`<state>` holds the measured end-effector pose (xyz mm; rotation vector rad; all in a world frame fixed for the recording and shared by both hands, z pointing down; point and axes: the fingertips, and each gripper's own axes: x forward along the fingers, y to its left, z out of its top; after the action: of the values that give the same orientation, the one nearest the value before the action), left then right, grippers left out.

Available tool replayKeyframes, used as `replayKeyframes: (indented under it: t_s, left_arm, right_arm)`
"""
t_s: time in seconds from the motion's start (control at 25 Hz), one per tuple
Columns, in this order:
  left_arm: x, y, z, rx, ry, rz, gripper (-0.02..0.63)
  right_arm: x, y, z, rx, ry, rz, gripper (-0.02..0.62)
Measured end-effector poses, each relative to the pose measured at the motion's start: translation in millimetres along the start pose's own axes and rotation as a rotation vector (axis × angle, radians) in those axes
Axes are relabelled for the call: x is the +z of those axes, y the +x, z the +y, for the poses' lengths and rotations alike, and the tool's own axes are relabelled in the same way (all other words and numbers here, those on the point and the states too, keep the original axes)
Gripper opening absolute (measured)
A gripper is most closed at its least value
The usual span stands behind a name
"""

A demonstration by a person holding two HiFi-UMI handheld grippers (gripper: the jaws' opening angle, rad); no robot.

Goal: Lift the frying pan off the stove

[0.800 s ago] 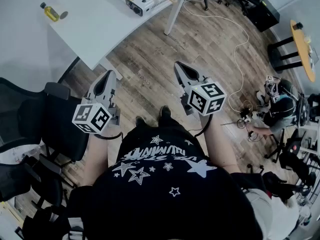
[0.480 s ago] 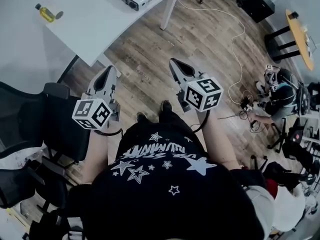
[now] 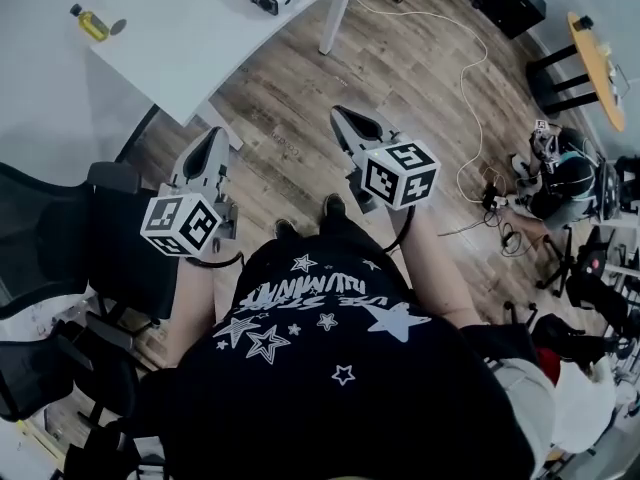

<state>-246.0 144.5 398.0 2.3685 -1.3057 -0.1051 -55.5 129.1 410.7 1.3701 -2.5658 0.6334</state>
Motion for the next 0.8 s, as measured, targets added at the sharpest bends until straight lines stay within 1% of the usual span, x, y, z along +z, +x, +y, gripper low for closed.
replayKeyframes:
  t_s: [0.2, 0.4, 0.52, 0.68, 0.8]
  left_arm:
    - [-4, -12, 7, 0.001, -0.007, 0.002, 0.014]
    - [-10, -18, 10, -0.015, -0.021, 0.012, 0.014]
    - [-12, -20, 8, -0.026, -0.019, 0.018, 0.014]
    - [-17, -19, 11, -0.021, -0.032, 0.025, 0.014]
    - [-19, -10, 12, -0.022, -0.038, 0.036, 0.014]
  right_arm:
    - [-5, 9, 14, 0.011, -0.008, -0.005, 0.007]
    - [-14, 8, 25, 0.009, -0.023, 0.007, 0.008]
    - [-15, 5, 26, -0.002, -0.016, 0.001, 0.008]
    - [-19, 7, 25, -0.002, -0.004, 0.001, 0.008]
    - [-20, 10, 18, -0.002, 0.013, 0.004, 0.008]
